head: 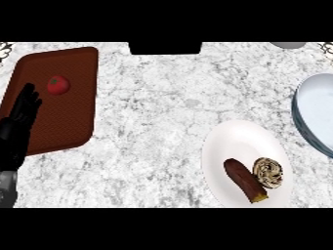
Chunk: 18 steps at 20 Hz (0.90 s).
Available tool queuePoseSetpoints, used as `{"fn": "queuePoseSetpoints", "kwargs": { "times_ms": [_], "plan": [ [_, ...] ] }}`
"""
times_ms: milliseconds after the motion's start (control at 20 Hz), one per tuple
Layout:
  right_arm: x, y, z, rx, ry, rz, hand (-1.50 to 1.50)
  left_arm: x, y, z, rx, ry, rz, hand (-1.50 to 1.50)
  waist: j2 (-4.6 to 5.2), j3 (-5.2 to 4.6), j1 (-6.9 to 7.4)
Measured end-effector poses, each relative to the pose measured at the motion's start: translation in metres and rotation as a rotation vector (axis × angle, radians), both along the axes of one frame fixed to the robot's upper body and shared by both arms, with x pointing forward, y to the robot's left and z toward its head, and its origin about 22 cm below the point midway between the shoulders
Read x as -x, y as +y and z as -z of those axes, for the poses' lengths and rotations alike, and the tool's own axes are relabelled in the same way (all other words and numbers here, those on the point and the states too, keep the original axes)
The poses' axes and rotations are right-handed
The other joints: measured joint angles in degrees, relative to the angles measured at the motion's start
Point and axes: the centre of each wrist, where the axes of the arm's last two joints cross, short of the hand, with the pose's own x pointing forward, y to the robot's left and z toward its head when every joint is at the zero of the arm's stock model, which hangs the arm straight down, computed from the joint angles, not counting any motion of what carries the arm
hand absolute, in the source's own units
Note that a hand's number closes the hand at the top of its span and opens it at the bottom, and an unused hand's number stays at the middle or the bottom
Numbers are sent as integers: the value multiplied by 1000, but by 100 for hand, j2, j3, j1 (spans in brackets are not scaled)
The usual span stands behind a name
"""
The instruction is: Pick the cupcake from the plate and place it in the bowl
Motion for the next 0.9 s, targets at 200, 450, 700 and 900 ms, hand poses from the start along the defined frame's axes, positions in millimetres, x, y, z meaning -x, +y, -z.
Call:
{"fn": "queuePoseSetpoints", "kwargs": {
  "times_ms": [200, 450, 700, 900],
  "plan": [
    [-18, 5, -32, 35, 23, 5, -150, -7, -1, -8, 1, -1, 14, 0, 20, 1, 90],
    [-40, 8, -54, 118, 185, -24, -150, -12, -7, -11, 3, -10, 35, 0, 50, -2, 210],
    [-63, 13, -65, 197, 381, -46, -150, -17, -7, -12, -3, -13, 48, 0, 69, -4, 295],
    [-86, 14, -58, 219, 521, -75, -150, -18, -10, -10, 1, -14, 52, 0, 67, 2, 315]
  ]
}}
